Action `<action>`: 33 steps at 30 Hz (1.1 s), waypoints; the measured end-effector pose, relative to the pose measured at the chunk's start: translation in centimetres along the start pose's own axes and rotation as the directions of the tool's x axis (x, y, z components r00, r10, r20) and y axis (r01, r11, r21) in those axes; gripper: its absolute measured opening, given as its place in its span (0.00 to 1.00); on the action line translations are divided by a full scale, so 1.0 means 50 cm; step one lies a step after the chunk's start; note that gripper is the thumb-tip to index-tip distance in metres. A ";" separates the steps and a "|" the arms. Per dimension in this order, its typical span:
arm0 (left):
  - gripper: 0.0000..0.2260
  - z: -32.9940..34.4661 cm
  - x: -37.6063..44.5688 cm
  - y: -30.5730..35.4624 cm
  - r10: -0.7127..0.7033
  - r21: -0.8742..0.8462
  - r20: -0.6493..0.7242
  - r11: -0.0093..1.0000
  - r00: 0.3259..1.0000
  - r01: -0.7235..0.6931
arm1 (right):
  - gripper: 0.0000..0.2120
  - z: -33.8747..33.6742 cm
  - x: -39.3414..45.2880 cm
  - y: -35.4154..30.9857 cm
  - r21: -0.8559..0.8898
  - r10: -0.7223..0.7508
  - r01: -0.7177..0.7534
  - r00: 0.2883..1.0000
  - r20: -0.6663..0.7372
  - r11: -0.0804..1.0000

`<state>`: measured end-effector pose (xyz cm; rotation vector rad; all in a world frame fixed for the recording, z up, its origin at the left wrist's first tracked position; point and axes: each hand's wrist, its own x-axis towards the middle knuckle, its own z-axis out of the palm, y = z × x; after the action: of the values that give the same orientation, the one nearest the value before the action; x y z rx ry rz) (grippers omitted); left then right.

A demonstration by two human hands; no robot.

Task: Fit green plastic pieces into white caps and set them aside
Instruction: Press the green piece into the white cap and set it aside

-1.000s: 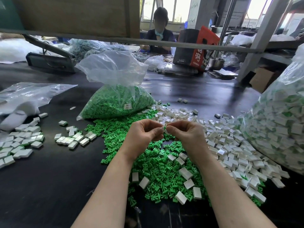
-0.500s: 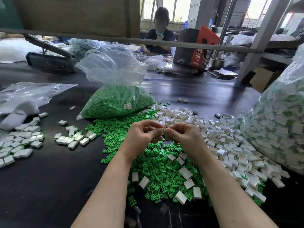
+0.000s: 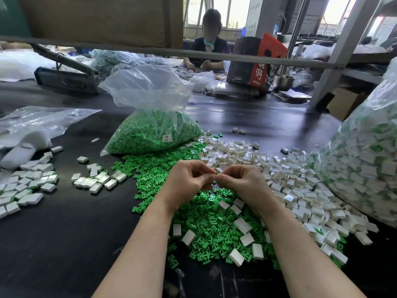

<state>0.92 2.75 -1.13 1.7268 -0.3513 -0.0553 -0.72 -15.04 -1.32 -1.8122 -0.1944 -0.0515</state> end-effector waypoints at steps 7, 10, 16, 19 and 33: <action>0.02 0.004 0.003 -0.019 0.003 0.018 0.024 1.000 1.000 -0.003 | 0.04 0.000 0.004 0.007 -0.070 0.015 -0.016 1.000 -0.007 0.997; 0.02 0.006 0.001 -0.022 -0.005 0.020 0.031 1.000 1.000 0.004 | 0.04 0.000 0.004 0.006 -0.116 0.002 -0.002 1.000 0.008 0.993; 0.02 0.008 0.001 -0.022 -0.001 0.018 0.017 1.000 1.000 0.001 | 0.03 0.001 0.001 0.005 -0.159 -0.010 0.010 1.000 0.000 0.987; 0.02 0.007 0.001 -0.023 0.003 0.019 0.016 1.000 1.000 -0.003 | 0.03 0.002 0.000 0.005 -0.158 -0.008 0.008 1.000 0.000 0.987; 0.04 0.010 0.004 -0.014 0.028 -0.120 -0.086 0.992 0.996 -0.038 | 0.03 0.004 0.004 0.004 0.211 0.033 -0.017 0.997 -0.070 0.977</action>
<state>1.12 2.32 -1.90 1.5970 -0.3084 0.0198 -0.49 -14.88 -1.55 -1.5984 -0.1200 -0.0767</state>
